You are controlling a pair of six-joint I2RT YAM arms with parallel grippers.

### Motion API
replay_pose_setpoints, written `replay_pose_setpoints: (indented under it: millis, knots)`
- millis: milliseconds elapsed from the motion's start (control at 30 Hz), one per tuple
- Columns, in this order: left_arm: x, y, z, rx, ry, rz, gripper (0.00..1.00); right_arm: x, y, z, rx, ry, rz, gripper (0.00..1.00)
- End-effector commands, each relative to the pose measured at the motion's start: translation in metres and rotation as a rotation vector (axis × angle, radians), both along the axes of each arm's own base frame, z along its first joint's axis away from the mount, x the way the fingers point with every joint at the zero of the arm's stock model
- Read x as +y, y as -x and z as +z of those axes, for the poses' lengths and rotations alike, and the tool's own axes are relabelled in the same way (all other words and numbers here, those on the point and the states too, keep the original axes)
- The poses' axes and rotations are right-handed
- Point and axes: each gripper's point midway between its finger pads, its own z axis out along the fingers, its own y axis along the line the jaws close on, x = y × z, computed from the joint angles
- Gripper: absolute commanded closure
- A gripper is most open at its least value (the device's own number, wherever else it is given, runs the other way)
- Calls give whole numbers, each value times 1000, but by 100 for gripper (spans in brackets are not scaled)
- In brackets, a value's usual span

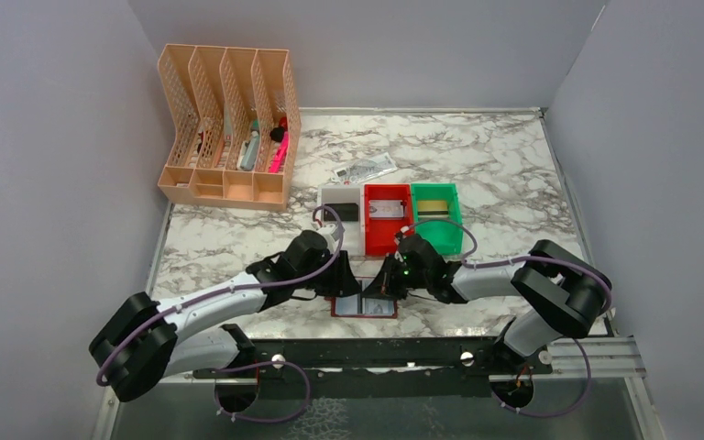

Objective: Take the credit cards out of the card holder

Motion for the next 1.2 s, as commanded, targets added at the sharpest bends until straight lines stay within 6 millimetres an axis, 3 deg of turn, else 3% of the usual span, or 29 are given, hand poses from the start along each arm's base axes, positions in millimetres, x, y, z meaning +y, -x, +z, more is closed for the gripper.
replay_pose_setpoints:
  millis: [0,200,300,433,800,967,1167]
  knots:
    - [-8,3,-14,28,1,-14,57,-8,4,-13,27,30,-19,99]
    - [2,3,-43,53,-118,4,63,-8,4,-12,29,27,-19,99]
    - [19,2,-53,54,-219,43,64,-10,4,-12,25,33,-25,99]
    - [32,0,-57,36,-271,72,64,-10,3,-11,22,36,-25,99]
    - [36,2,-65,44,-295,64,66,-4,2,-2,8,21,3,97]
    - [35,4,-68,49,-301,50,70,5,5,5,1,-19,60,87]
    - [35,5,-68,49,-302,43,72,8,5,1,21,-32,53,78]
